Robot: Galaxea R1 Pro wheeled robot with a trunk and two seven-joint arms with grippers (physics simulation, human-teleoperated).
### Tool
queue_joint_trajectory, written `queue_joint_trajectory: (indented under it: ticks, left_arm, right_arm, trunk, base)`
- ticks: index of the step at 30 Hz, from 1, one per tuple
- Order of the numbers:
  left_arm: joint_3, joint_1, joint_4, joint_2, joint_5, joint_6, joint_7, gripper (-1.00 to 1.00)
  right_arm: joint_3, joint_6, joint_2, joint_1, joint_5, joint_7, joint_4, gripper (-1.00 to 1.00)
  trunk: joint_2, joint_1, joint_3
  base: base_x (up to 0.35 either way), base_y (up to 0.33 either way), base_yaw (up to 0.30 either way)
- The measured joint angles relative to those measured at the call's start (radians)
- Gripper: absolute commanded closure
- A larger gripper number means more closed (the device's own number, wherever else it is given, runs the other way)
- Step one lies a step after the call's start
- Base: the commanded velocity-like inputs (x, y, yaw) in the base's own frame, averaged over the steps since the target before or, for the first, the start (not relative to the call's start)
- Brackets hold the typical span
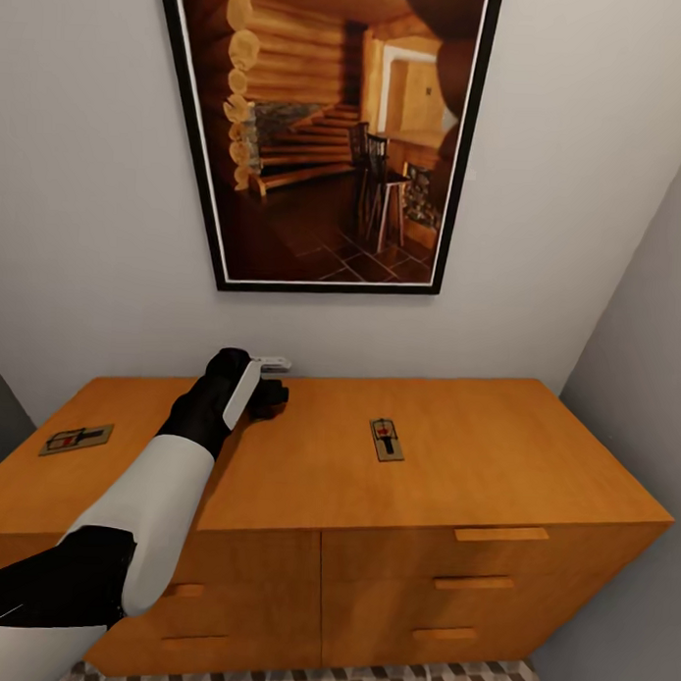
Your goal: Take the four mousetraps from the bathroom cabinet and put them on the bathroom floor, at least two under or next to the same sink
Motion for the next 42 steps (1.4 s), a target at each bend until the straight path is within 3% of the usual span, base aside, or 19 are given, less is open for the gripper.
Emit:
queue_joint_trajectory:
  ticks: [19,20,42]
  left_arm:
    - [0.000,0.000,-0.026,0.000,-0.002,0.000,0.000,-1.00]
    - [0.000,0.000,-0.026,0.000,-0.002,0.000,0.000,1.00]
    - [0.000,0.000,-0.039,0.000,0.012,-0.002,0.003,1.00]
  right_arm:
    - [0.000,0.000,0.000,0.000,0.000,0.000,0.000,1.00]
    - [0.000,0.000,0.000,0.000,0.000,0.000,0.000,1.00]
    - [0.000,0.000,0.000,0.000,0.000,0.000,0.000,1.00]
  trunk:
    - [0.000,0.000,-0.014]
    - [0.000,0.000,-0.014]
    - [0.000,0.000,-0.014]
  base:
    - [0.000,0.000,0.000]
    - [0.000,0.000,0.000]
    - [0.000,0.000,0.000]
